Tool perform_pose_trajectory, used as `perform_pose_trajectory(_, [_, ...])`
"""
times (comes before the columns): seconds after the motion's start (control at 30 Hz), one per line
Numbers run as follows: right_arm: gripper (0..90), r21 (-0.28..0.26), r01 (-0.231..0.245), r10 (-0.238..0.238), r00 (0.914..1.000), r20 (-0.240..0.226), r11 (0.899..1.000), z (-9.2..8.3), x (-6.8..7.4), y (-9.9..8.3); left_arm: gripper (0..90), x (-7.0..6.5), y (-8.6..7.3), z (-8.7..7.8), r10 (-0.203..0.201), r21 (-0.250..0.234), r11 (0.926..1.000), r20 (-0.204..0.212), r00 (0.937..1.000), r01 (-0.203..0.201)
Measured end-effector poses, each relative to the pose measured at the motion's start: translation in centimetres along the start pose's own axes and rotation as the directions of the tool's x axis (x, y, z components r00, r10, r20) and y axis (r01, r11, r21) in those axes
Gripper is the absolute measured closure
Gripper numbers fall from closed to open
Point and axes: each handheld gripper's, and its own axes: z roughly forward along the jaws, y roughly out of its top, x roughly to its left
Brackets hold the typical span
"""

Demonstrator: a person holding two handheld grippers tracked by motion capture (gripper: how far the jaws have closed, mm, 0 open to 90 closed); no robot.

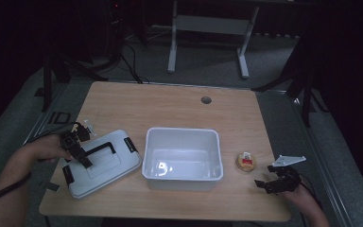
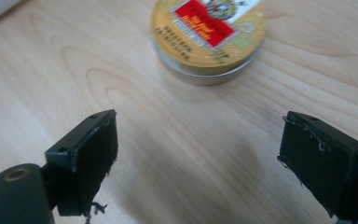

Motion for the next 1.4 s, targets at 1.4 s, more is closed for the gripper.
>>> perform_pose_trajectory(1.4, [11.3, 0.505, 0.436, -0.407, 0.8967, -0.174, 0.745, 4.0, 0.0, 11.3, 37.9, -0.4, -0.6, -0.4, 0.008, 0.043, 0.9991, -0.015, 0.9999, -0.007])
